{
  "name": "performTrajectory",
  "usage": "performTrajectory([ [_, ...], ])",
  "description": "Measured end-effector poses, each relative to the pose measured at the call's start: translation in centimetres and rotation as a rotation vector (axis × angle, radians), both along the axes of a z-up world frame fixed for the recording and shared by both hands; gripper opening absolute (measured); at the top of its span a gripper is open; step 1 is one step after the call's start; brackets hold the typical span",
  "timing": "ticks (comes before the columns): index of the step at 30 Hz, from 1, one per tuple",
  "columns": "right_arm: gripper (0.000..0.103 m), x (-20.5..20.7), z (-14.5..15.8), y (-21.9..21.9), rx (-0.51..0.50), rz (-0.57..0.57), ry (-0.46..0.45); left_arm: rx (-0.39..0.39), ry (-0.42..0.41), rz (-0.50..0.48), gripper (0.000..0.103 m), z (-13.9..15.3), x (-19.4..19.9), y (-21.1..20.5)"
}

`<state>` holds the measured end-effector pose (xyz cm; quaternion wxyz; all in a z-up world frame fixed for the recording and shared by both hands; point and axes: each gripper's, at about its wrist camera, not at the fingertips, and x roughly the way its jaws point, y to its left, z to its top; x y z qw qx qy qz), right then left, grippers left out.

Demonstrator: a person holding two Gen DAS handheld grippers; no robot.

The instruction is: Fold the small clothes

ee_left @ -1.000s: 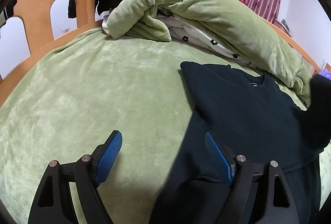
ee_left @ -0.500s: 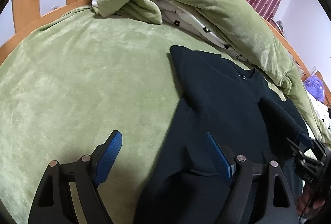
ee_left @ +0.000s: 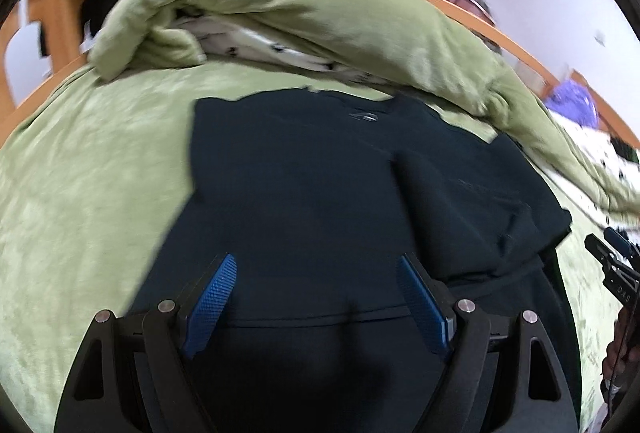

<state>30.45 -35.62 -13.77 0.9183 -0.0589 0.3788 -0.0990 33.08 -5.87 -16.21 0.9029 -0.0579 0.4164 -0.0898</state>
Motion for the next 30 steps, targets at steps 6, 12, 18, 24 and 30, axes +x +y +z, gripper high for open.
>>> performTrajectory([
  [6, 0.066, -0.6, -3.1, -4.8, 0.099, -0.025, 0.027, 0.04, -0.036, -0.116, 0.077, 0.4, 0.3, -6.9],
  [12, 0.066, 1.2, -5.0, -6.6, 0.177, -0.011, 0.012, 0.037, -0.051, -0.226, 0.061, -0.4, 1.4, -12.9],
  [18, 0.066, 1.8, -6.1, -6.6, 0.26, 0.046, 0.006, 0.011, -0.023, -0.306, 0.047, -2.7, 3.1, -16.9],
  [24, 0.066, 2.7, -7.1, -6.2, 0.276, 0.043, 0.016, -0.032, 0.001, -0.356, 0.024, -4.1, 3.2, -19.4],
  [30, 0.053, 4.4, -7.8, -6.1, 0.228, -0.017, 0.021, -0.068, -0.076, -0.294, 0.011, -2.1, 3.1, -17.1],
])
